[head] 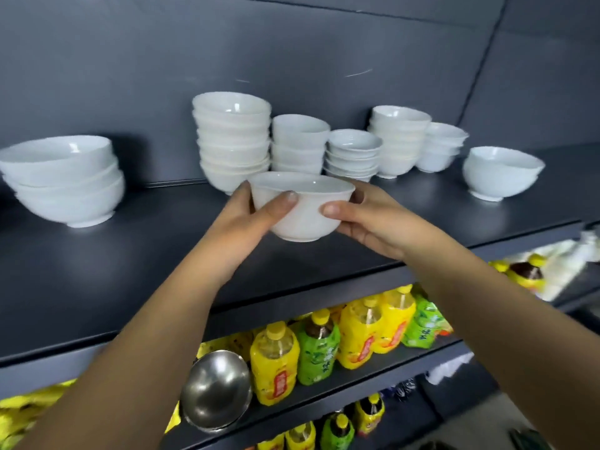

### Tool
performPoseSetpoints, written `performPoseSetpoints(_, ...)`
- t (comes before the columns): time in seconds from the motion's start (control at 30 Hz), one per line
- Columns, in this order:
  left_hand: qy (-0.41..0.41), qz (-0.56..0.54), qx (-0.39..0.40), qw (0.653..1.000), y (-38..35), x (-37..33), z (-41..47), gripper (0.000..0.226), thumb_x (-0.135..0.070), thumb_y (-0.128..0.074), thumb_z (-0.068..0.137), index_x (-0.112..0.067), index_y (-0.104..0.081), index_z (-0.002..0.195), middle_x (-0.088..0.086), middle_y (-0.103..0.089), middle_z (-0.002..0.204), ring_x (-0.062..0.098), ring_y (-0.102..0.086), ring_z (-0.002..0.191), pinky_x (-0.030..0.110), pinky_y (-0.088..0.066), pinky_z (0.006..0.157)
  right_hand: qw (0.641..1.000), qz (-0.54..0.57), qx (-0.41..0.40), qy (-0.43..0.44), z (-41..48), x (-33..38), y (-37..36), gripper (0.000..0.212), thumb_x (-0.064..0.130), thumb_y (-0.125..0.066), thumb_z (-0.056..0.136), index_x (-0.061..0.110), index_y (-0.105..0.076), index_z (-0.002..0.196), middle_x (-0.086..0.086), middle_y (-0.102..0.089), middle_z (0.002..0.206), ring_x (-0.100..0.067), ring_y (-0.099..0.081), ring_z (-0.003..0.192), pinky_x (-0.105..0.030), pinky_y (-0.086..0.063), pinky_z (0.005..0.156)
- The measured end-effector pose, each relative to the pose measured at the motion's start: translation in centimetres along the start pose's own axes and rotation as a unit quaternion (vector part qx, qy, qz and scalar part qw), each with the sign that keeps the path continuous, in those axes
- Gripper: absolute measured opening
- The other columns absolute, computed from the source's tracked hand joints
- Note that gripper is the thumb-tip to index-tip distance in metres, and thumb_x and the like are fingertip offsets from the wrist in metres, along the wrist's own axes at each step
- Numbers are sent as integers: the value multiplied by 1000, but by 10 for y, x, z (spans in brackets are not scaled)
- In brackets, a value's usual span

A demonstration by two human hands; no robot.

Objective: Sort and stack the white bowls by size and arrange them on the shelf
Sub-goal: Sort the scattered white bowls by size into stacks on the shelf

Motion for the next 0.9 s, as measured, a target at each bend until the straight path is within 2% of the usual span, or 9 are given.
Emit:
performPoseSetpoints(0.1,-21,0,29,999,-34,-7,21,89,-66,-77,46,-28,-50,122,-7,-59,126,11,-54,119,40,-41,103,1000,1,-6,15,-18,15,31,80,35,-90,42,18,-57,113,7,-68,110,-10,-60,110,-21,-49,87)
performPoseSetpoints(0.27,-45,19,56,997,-85,-13,56,105,-74,-75,39,-21,-49,126,-5,-62,123,11,-57,115,42,-45,100,1000,6,-20,22,-39,33,85,78,41,-88,44,18,-57,111,7,-69,108,-7,-61,107,-20,-49,86)
performPoseSetpoints(0.4,-49,47,57,996,-127,-14,95,90,-66,-72,45,-22,-52,122,-6,-63,119,10,-58,112,34,-48,95,999,-6,-38,38,-45,46,142,76,42,-89,42,18,-58,108,8,-70,104,-7,-63,103,-19,-50,82)
performPoseSetpoints(0.47,-60,77,55,994,-147,-18,117,76,-63,-66,46,-28,-56,113,-13,-65,110,0,-60,103,17,-50,80,998,-13,-44,51,-43,53,172,78,40,-89,41,17,-58,109,7,-71,102,-7,-64,102,-18,-50,81)
performPoseSetpoints(0.57,-73,96,64,991,-183,-28,152,56,-53,-80,56,-33,-57,103,-22,-63,101,-16,-58,86,3,-44,65,996,-25,-64,62,-40,66,224,84,40,-91,35,15,-58,108,6,-71,99,-9,-65,99,-18,-51,80)
performPoseSetpoints(0.63,-78,94,67,990,-204,-31,175,55,-48,-83,54,-31,-58,100,-19,-65,100,-14,-60,87,5,-45,67,995,-35,-72,67,-38,73,257,83,40,-91,34,15,-59,107,6,-72,98,-9,-65,98,-18,-51,80)
performPoseSetpoints(0.77,-95,123,58,986,-236,-30,225,60,-55,-74,48,-26,-65,100,-9,-70,103,7,-62,103,29,-50,90,993,-51,-77,77,-31,86,314,86,40,-92,32,15,-58,108,7,-72,96,-8,-66,95,-17,-52,77)
performPoseSetpoints(0.83,-90,139,67,984,-248,-31,249,54,-52,-75,46,-28,-67,94,-12,-71,98,6,-63,99,31,-50,92,991,-75,-84,74,-24,92,339,89,36,-92,31,14,-56,110,8,-71,95,-7,-66,94,-18,-52,78)
performPoseSetpoints(0.9,-83,173,95,977,-257,-36,272,47,-45,-80,45,-28,-68,88,-14,-71,92,3,-63,93,29,-49,92,987,-115,-93,67,-16,98,361,80,25,-86,41,14,-54,113,9,-69,97,-4,-65,94,-15,-50,76)
Point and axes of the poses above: each hand's wrist, its own z-axis towards the middle knuckle, its own y-axis out of the back of the hand, x = y × z, the point moved 3 cm from there along z, towards the middle knuckle
